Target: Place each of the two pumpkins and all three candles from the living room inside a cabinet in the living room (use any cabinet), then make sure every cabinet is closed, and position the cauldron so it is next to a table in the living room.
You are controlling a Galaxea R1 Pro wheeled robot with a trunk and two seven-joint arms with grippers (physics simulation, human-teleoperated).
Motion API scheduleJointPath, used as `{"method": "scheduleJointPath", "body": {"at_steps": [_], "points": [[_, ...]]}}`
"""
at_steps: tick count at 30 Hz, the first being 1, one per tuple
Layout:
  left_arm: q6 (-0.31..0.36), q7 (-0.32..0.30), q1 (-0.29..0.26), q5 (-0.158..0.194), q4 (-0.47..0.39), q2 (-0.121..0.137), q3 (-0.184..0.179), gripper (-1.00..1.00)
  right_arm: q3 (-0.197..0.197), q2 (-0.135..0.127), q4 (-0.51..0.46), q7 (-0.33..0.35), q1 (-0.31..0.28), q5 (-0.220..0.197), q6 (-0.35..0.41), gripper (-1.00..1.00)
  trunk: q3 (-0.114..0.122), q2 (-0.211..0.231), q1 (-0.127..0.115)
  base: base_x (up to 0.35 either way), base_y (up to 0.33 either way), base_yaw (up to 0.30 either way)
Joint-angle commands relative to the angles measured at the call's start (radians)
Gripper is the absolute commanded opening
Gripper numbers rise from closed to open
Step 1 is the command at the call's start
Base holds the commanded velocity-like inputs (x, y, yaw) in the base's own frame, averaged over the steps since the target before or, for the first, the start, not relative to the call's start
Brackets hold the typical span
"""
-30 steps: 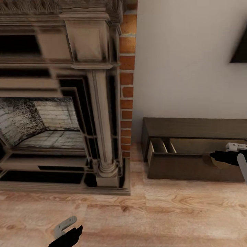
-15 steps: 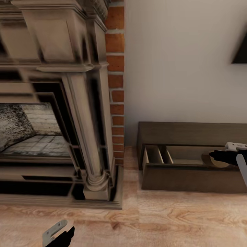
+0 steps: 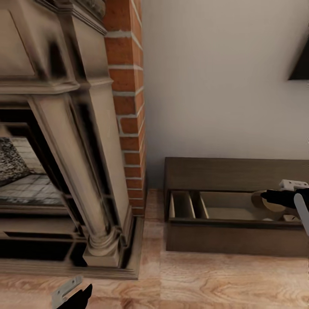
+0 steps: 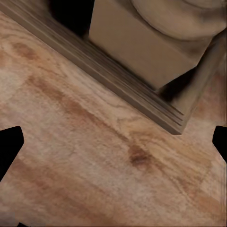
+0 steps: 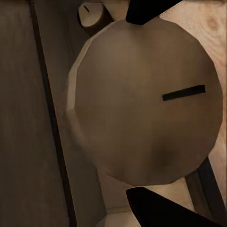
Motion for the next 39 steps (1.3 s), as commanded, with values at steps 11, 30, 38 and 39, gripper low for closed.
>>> {"method": "scheduleJointPath", "body": {"at_steps": [11,30,38,39], "points": [[0.002,-0.001,-0.002,0.005,0.008,-0.001,-0.007,1.00,0.003,0.025,0.176,-0.002,-0.014,0.003,0.002,-1.00,0.000,0.000,0.000,0.145,-0.168,0.000],[0.003,0.001,-0.003,-0.001,0.012,-0.005,-0.009,1.00,0.005,0.085,0.181,-0.005,-0.012,0.010,-0.003,-1.00,0.000,0.000,0.000,0.161,-0.091,0.000],[0.006,-0.007,0.000,0.005,0.025,-0.002,-0.009,1.00,0.008,0.095,0.178,-0.003,-0.015,0.006,0.002,-1.00,0.000,0.000,0.000,0.020,-0.004,0.000],[0.006,-0.007,0.000,0.005,0.025,-0.002,-0.009,1.00,0.008,0.095,0.178,-0.003,-0.015,0.006,0.002,-1.00,0.000,0.000,0.000,0.000,0.000,0.000]]}}
